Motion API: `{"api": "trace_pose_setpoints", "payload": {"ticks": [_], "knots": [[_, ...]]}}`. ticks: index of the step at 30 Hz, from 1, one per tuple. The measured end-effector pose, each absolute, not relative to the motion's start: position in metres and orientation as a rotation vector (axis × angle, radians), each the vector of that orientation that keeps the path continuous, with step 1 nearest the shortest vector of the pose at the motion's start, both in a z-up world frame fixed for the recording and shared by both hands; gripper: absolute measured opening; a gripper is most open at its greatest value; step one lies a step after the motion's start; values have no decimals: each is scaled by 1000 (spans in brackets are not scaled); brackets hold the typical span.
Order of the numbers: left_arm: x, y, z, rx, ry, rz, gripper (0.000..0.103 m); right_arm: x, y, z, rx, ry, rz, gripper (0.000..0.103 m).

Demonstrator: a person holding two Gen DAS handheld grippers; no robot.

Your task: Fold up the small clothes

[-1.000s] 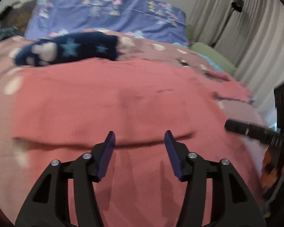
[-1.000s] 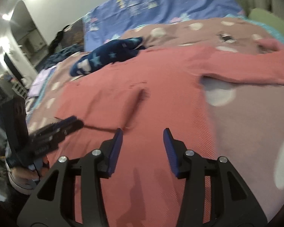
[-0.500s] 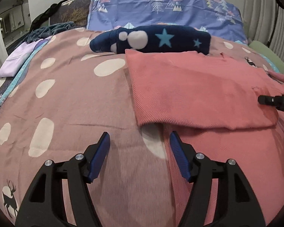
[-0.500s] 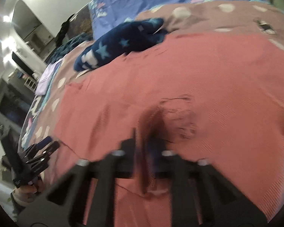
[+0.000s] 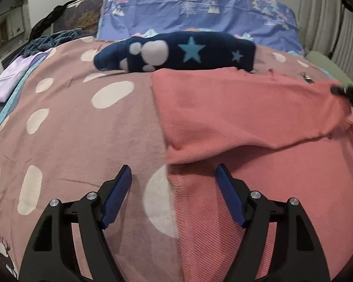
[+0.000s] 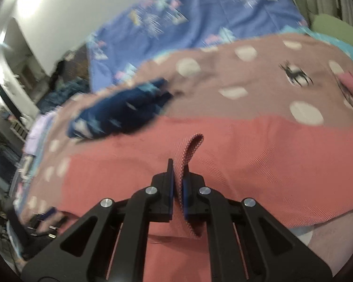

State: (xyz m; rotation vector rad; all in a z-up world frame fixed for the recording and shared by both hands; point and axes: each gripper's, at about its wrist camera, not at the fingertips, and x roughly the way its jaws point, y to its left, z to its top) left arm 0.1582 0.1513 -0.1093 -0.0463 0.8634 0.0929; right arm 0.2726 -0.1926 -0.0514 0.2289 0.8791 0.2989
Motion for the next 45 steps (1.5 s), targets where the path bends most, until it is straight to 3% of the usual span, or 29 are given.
{"api": "trace_pose_setpoints", "payload": {"ticks": [4,11,13,15,16,17,29,32,34,36,40,45], "knots": [[156,166,-107,-84,857,148,74,270,-209,-74,277,904,237,18],[154,175,-110,-107,860,169,73,249,-213,-55,237,867,301,18],[155,173,-113,-94,869,177,73,244,-204,-58,179,906,339,25],[155,171,-113,-84,871,182,73,246,-195,-70,93,964,301,19],[155,172,-113,-84,871,184,73,247,-194,-75,62,972,269,0],[155,173,-113,-86,871,192,73,248,-197,-78,39,963,224,0],[150,185,-113,-111,863,257,73,223,-198,-50,66,835,315,5],[145,200,-112,-172,858,278,63,226,-184,-58,75,871,368,19],[138,209,-106,-238,840,251,52,236,-179,-80,39,947,303,15],[132,212,-98,-326,810,161,48,238,-177,-98,34,960,264,15],[137,195,-84,-332,757,44,47,231,-157,-79,-71,910,225,18],[166,182,-112,-375,846,28,48,228,-105,-39,-95,847,397,18]]}}
